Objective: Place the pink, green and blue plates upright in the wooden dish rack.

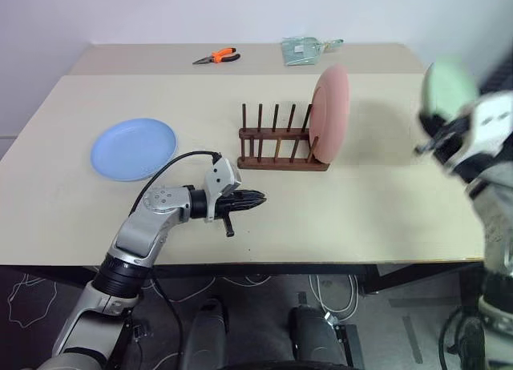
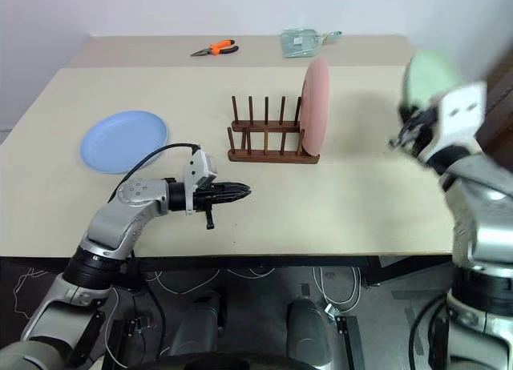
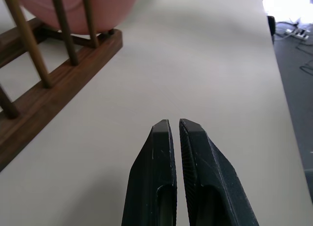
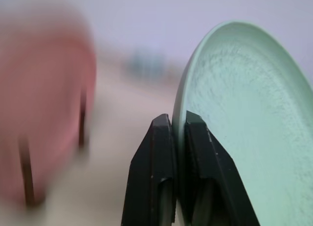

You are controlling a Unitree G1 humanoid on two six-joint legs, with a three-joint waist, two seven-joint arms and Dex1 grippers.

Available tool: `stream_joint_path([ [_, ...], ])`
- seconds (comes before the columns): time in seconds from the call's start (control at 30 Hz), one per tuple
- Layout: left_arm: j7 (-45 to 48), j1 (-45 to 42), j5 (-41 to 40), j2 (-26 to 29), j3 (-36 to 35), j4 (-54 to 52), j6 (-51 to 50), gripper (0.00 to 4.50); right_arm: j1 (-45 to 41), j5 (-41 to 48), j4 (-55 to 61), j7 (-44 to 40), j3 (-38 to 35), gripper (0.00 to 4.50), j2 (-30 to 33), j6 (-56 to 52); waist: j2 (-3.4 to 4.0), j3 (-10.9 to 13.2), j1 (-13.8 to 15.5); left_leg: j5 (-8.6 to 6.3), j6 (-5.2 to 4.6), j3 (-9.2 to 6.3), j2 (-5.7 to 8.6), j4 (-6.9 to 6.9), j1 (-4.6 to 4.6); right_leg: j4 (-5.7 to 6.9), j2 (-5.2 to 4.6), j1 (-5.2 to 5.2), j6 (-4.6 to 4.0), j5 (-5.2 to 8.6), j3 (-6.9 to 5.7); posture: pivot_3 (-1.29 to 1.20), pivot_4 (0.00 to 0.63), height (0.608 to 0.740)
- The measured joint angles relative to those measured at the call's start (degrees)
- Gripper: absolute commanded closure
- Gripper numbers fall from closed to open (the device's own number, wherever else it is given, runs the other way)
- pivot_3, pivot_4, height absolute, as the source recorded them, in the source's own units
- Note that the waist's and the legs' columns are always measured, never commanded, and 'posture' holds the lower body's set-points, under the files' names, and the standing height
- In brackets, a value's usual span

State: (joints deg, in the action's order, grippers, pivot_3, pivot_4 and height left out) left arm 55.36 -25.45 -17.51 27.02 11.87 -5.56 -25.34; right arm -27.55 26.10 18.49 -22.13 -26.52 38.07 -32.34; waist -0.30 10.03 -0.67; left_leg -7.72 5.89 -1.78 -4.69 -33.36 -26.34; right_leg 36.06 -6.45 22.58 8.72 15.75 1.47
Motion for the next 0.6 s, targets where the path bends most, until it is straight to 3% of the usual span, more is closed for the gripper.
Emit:
stream_joint_path([
  [0.2,-0.9,-0.7,0.0,0.1,-2.2,2.3,1.7,4.25,-13.2,24.2,9.5,2.4,0.0,4.44,-4.3,-8.7,-0.01,0.0,0.0,0.00,-0.01,-0.02,-0.01,0.12,0.02,0.01,0.02,0.00,0.01,0.01,-0.01,0.00,0.150,0.740],
  [0.37,-2.1,-1.1,0.1,1.1,-6.2,6.8,6.0,4.25,-19.3,46.8,10.2,16.7,4.5,4.44,-16.7,-11.1,0.00,0.0,-0.2,0.01,-0.03,-0.02,-0.04,0.13,0.01,0.07,0.03,0.05,-0.01,0.00,-0.01,0.00,0.150,0.740],
  [0.47,-1.9,-0.9,0.8,3.0,-7.5,8.9,7.9,4.25,-20.2,51.2,8.5,25.6,8.9,4.44,-23.0,-10.8,0.00,0.0,-0.2,0.02,-0.03,-0.01,-0.04,0.15,0.00,0.08,0.04,0.08,0.00,0.00,-0.01,0.00,0.150,0.740],
  [0.6,-1.8,-0.1,1.5,4.4,-8.3,10.3,9.5,4.25,-20.4,48.2,2.9,34.1,13.4,4.44,-27.9,-9.7,0.00,0.0,0.2,0.03,-0.04,-0.01,-0.02,0.14,-0.08,0.06,0.04,0.11,0.00,0.00,-0.01,0.00,0.150,0.740],
])
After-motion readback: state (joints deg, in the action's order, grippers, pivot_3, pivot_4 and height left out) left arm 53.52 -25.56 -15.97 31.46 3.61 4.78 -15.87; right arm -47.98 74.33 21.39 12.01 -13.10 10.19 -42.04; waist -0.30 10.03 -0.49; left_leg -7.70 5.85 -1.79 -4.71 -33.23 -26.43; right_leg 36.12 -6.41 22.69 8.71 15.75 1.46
